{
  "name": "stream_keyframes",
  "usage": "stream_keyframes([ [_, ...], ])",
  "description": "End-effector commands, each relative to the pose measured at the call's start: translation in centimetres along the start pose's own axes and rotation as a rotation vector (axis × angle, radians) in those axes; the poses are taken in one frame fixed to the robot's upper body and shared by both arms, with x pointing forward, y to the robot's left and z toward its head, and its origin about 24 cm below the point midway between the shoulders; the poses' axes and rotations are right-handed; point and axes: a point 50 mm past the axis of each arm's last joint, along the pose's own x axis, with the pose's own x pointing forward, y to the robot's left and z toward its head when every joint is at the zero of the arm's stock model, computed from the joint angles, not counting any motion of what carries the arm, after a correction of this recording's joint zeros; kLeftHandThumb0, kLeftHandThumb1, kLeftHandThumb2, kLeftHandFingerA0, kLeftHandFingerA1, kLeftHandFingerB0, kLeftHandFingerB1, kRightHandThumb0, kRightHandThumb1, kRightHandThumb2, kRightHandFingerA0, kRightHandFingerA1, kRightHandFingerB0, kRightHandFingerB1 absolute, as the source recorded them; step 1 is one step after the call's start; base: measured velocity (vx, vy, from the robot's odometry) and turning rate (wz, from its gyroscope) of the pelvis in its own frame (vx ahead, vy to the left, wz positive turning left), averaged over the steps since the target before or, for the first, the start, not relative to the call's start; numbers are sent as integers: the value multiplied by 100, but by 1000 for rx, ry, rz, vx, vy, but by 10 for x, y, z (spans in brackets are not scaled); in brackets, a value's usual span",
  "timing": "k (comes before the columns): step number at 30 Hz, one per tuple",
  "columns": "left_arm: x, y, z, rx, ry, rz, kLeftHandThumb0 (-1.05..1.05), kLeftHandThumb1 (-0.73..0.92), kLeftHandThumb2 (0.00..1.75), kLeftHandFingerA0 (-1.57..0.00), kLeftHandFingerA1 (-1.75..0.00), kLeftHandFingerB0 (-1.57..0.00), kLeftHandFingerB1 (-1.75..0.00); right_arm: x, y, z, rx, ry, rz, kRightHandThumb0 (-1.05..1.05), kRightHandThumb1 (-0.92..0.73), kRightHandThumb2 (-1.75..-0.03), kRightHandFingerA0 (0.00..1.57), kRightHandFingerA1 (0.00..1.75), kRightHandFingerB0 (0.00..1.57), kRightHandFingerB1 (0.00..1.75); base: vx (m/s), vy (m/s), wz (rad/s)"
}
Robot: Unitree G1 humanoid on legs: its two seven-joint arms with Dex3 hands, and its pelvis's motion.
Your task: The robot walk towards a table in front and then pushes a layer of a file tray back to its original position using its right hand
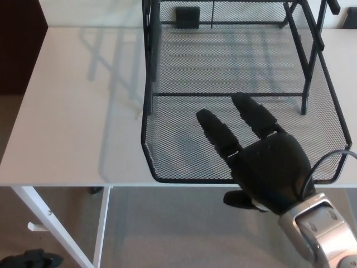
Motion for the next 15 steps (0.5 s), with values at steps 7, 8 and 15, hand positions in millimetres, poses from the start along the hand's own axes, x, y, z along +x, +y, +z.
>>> stream_keyframes([
  [7, 0, 6, -1, 10, 10, 4, -28, 69, 61, -50, -43, -34, -36, 20, -14, -21, -26, 68, -13, -88, -52, -88, 0, 0, 0, 1, 0, 0, 0],
  [8, -1, 5, -2, 7, 12, 2, -28, 69, 61, -49, -42, -34, -36, 22, -15, -21, -28, 69, -11, -89, -54, -90, 0, 0, 0, 0, 0, 0, 0],
  [15, -1, 4, 0, 7, 15, 4, -29, 68, 61, -50, -42, -34, -36, 40, -16, -26, -109, 100, 31, -94, -59, -96, 0, 1, 0, 0, 0, 0, 0],
])
